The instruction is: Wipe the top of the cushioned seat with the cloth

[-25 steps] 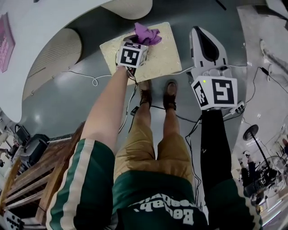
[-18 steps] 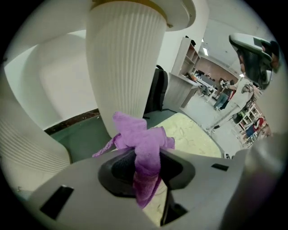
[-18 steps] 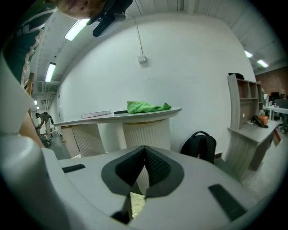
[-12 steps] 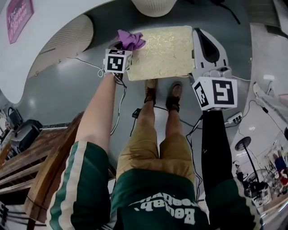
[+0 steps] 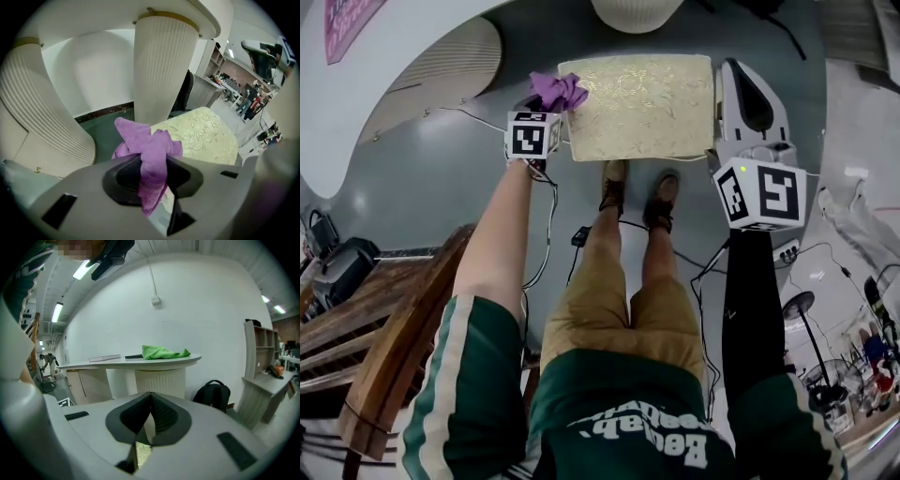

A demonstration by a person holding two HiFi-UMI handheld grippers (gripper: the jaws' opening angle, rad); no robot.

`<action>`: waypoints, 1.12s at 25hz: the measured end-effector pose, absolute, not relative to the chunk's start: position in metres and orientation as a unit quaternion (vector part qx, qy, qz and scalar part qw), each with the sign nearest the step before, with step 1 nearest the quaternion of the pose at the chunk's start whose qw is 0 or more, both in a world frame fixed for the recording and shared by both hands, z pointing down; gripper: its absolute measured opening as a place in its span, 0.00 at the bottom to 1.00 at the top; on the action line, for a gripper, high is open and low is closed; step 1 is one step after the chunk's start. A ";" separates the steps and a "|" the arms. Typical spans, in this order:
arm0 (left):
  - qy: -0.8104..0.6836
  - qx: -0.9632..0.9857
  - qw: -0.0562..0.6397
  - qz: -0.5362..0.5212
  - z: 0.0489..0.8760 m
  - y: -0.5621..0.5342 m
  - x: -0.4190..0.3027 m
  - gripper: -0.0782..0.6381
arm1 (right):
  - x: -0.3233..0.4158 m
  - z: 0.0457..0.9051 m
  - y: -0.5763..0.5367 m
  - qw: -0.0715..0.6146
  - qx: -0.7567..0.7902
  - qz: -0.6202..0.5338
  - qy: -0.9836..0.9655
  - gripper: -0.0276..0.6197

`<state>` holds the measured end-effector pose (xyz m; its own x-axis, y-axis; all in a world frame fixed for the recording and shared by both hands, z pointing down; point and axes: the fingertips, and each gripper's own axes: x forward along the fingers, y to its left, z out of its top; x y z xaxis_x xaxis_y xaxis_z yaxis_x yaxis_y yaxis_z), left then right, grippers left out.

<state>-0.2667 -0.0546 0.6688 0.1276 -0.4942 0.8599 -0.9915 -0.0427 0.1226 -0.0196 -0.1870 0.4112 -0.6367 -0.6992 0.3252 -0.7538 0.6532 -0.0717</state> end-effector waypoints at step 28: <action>-0.414 0.780 0.362 0.298 0.673 -0.111 0.059 0.29 | 0.124 0.424 -0.157 0.131 0.487 0.140 -0.852 0.06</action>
